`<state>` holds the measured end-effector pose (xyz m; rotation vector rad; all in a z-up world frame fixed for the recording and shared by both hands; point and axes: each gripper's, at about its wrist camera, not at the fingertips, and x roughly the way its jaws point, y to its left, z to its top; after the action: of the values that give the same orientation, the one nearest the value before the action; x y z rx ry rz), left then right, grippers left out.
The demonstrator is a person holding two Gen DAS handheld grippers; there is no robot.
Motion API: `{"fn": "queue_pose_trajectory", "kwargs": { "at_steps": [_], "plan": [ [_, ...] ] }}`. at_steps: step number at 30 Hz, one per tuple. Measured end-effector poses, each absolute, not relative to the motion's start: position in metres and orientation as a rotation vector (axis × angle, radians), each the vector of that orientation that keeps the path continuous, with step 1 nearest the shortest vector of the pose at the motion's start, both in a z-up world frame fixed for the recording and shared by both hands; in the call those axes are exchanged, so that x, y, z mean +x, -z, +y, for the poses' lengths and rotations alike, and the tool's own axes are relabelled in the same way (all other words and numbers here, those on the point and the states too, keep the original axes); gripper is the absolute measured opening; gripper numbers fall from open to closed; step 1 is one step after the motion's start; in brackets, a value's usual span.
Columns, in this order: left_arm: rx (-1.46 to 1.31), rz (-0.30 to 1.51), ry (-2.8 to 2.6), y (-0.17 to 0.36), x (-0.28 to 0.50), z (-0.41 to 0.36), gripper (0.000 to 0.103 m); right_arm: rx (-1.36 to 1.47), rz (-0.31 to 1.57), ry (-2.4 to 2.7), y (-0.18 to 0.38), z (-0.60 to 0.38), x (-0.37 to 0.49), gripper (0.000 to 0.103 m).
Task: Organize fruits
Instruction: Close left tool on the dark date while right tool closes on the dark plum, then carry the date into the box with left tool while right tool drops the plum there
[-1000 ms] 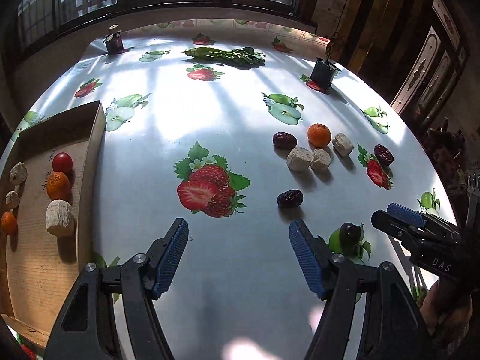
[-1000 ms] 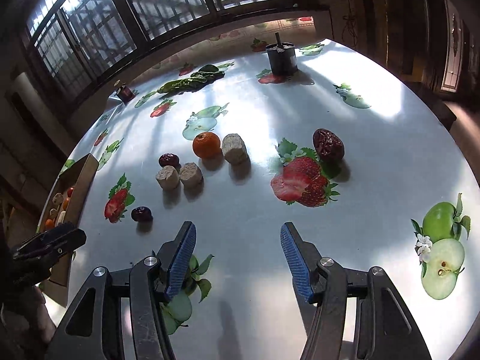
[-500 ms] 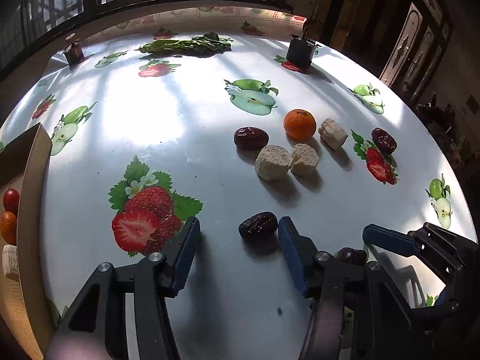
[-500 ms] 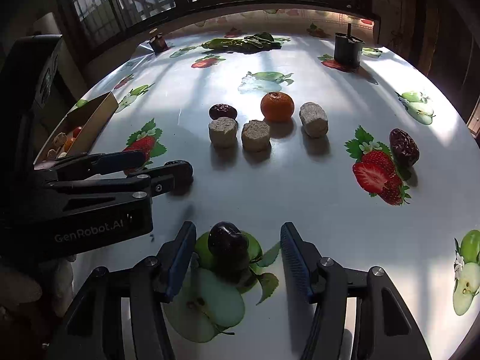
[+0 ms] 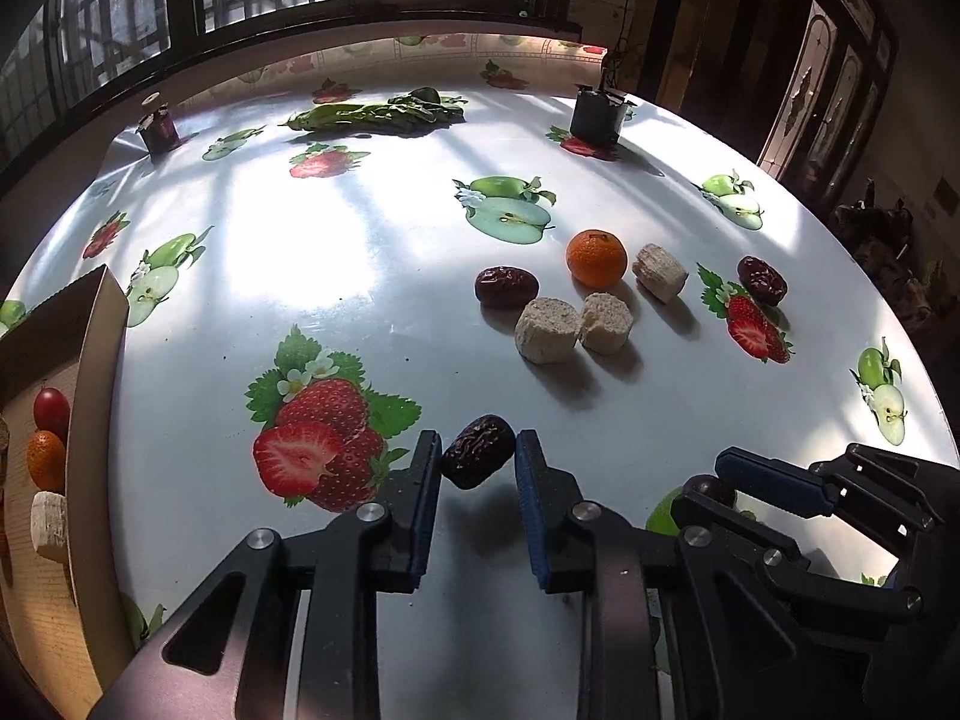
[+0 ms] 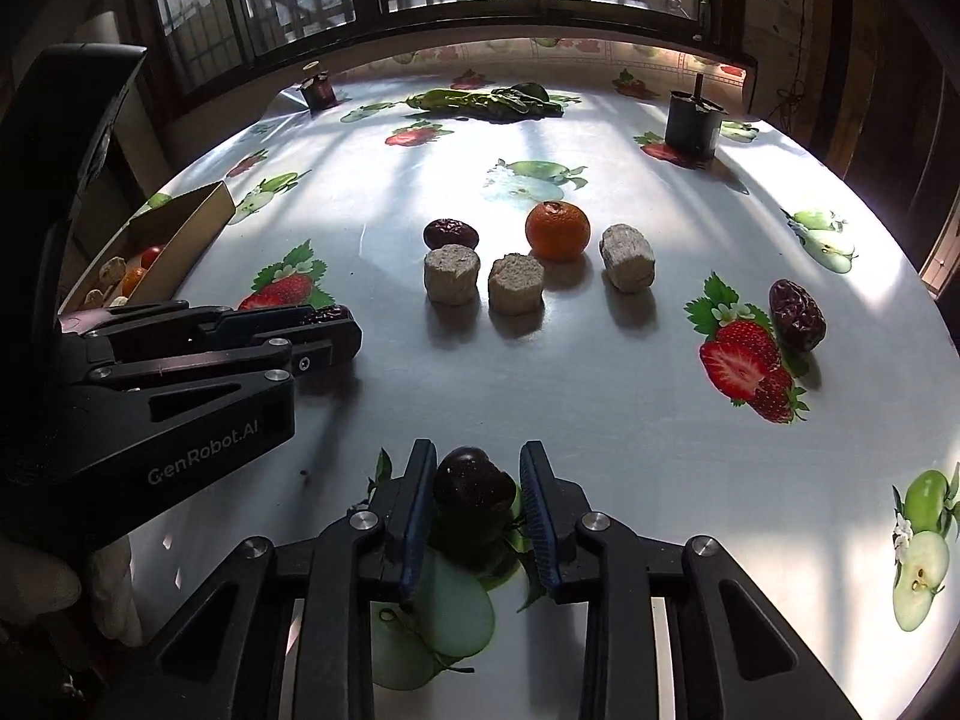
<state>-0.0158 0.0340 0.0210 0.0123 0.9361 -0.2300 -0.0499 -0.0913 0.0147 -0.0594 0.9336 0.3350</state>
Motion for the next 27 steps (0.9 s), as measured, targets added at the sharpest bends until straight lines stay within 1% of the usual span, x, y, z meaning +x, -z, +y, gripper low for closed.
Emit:
{"fn": "queue_pose_trajectory", "kwargs": {
  "at_steps": [8, 11, 13, 14, 15, 18, 22, 23, 26, 27],
  "plan": [
    [-0.098, 0.895, 0.222, -0.045, -0.045, 0.076, 0.024, -0.053, 0.897, -0.325, -0.034, -0.093, -0.065, 0.030],
    [-0.139, 0.878, 0.195, -0.052, -0.055, 0.097, 0.024, -0.001, 0.906, -0.327, -0.037, -0.100, -0.062, 0.030],
    [-0.168, 0.868, 0.180, -0.055, -0.061, 0.110, 0.024, 0.061, 0.939, -0.327, -0.032, -0.108, -0.055, 0.035],
    [-0.180, 0.864, 0.173, -0.057, -0.064, 0.115, 0.024, 0.090, 0.956, -0.330, -0.029, -0.112, -0.051, 0.042],
    [-0.193, 0.859, 0.168, -0.058, -0.067, 0.120, 0.024, 0.108, 0.969, -0.325, -0.025, -0.114, -0.049, 0.044],
    [-0.225, 0.847, 0.155, -0.060, -0.074, 0.133, 0.024, 0.102, 0.991, -0.318, -0.017, -0.111, -0.049, 0.044],
    [-0.242, 0.843, 0.142, -0.059, -0.080, 0.143, 0.024, 0.001, 0.976, -0.312, -0.013, -0.091, -0.052, 0.044],
    [-0.242, 0.842, 0.137, -0.059, -0.082, 0.145, 0.024, -0.031, 0.969, -0.307, -0.013, -0.086, -0.052, 0.044],
    [-0.260, 0.833, 0.116, -0.060, -0.091, 0.158, 0.024, -0.088, 0.945, -0.311, -0.015, -0.073, -0.055, 0.024],
    [-0.277, 0.829, 0.105, -0.061, -0.095, 0.166, 0.024, -0.104, 0.938, -0.300, -0.016, -0.070, -0.055, 0.024]
  ]
}}
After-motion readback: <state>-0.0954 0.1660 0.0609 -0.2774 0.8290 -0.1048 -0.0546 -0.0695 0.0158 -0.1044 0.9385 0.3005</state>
